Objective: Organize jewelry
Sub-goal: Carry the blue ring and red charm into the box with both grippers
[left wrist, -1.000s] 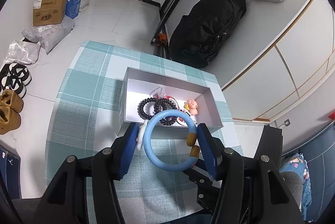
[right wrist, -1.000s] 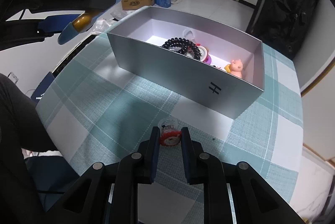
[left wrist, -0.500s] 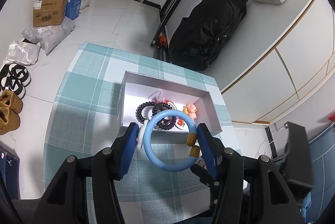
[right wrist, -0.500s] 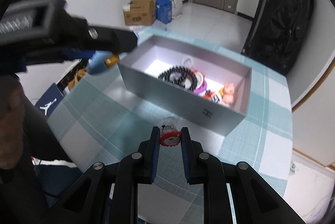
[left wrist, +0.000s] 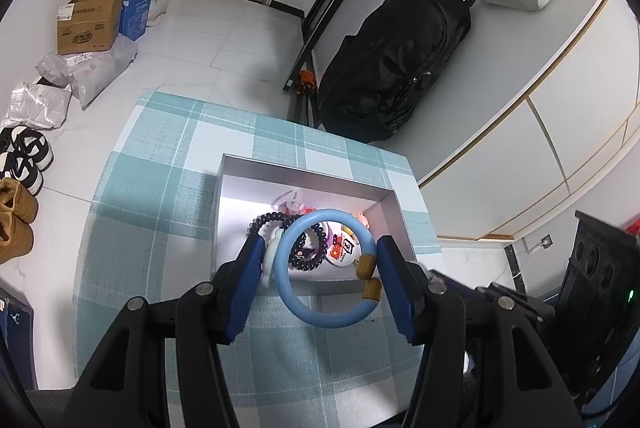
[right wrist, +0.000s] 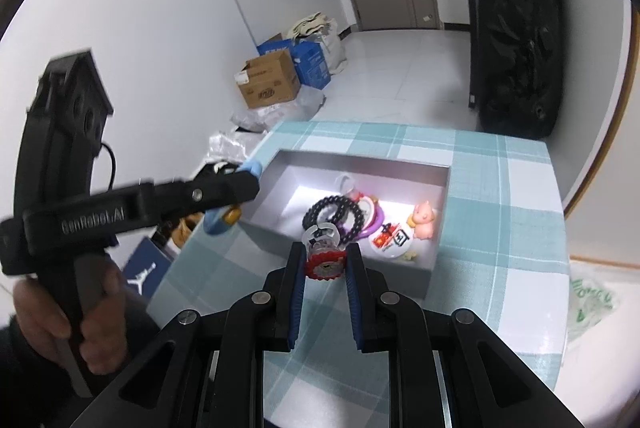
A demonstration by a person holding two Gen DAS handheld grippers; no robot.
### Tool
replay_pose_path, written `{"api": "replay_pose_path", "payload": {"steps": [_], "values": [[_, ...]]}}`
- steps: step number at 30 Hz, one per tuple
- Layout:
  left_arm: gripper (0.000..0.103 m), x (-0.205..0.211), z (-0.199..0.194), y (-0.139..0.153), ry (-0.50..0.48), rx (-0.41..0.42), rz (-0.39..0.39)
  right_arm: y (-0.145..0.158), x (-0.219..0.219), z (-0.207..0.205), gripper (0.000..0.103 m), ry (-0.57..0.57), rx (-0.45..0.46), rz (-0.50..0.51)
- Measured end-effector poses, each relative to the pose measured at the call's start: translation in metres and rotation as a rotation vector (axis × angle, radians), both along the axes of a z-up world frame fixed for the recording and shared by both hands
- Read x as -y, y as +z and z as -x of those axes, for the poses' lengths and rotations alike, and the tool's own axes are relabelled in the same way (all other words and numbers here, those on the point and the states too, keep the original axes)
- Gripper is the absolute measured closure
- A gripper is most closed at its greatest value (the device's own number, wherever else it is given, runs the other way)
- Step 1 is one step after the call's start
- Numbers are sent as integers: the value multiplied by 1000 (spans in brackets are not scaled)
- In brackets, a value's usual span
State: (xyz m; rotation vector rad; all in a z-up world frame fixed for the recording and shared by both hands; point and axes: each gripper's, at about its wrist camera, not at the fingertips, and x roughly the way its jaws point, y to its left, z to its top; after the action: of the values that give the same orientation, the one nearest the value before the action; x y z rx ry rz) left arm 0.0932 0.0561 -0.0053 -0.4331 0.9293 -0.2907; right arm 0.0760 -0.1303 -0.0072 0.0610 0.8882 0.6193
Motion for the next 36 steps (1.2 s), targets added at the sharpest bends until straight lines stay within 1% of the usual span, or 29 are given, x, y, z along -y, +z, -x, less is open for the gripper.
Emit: {"api": "replay_pose_path", "payload": {"steps": [7,14,16,17,19,26,31,36], "values": [[51,7,-16,-4,-10,-22,-17,7,4,-24,85,-16,-16,-45],[51,10,-34,-9,-20,-72,1,4,8,-48,85,-31,-46,-84],[51,13,-38,-10,-21,-77,-28,3,7,-52,85,-34,-49,-82],[51,15,-40,-11,-24,-75,-58,2,7,-55,85,-36,-52,-83],[51,18,-43,-12,-27,-72,-77,0,7,-61,85,-39,-60,-83],[51,15,-57,-25,-26,-129,-60,-10,9,-79,85,-53,-95,-93],[51,17,-60,-28,-40,-139,-77,-17,8,-83,84,-46,-117,-89],[51,19,-63,-32,-51,-160,-61,-24,9,-88,84,-55,-150,-98]]}}
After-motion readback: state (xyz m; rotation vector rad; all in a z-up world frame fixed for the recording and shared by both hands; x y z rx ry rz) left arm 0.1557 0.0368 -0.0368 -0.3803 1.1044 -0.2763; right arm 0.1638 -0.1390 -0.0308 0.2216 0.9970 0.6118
